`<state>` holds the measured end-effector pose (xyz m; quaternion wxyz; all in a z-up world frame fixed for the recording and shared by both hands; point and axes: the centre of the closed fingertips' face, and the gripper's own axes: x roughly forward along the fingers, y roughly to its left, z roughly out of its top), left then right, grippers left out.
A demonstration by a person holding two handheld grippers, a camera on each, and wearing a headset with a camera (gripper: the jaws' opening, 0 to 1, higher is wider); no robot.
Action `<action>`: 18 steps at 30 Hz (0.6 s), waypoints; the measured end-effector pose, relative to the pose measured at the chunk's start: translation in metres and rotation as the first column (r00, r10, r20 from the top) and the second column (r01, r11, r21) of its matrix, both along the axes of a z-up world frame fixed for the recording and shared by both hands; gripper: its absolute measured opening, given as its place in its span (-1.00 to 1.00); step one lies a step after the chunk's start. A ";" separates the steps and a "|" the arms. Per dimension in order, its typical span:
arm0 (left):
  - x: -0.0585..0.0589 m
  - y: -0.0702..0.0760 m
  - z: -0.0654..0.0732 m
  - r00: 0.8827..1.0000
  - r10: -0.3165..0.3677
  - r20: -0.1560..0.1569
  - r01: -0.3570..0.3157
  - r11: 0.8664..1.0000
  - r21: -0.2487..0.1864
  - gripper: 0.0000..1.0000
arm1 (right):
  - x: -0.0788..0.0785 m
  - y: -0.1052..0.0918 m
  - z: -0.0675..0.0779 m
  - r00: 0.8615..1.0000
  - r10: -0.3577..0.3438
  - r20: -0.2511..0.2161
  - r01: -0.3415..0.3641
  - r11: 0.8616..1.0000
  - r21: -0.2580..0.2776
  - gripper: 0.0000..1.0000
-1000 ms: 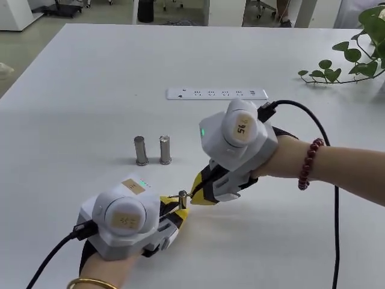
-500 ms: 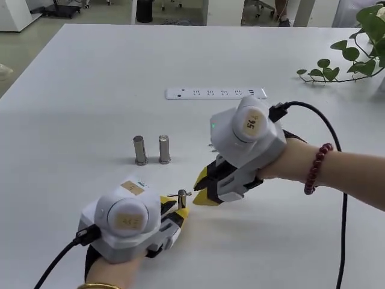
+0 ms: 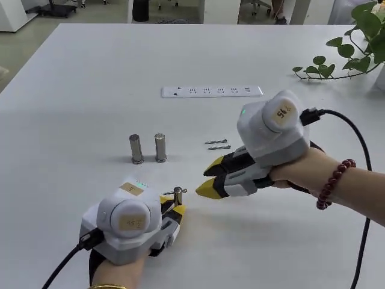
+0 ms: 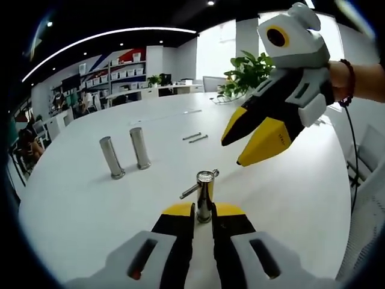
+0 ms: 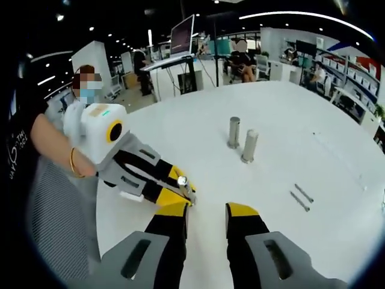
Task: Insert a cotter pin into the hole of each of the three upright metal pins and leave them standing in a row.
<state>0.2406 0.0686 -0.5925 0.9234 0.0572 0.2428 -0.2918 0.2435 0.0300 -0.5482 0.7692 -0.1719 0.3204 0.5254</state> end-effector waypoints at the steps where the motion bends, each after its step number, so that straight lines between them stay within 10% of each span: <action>1: 0.000 0.000 0.000 1.000 -0.002 0.001 0.002 1.000 0.001 -0.87 | -0.001 -0.001 0.001 1.000 -0.004 -0.002 0.004 1.000 0.003 -0.60; 18: 0.002 0.001 0.000 0.998 -0.060 0.023 0.059 0.997 0.041 -0.89 | 0.000 -0.010 0.001 0.997 -0.082 -0.012 0.082 0.996 0.027 -0.64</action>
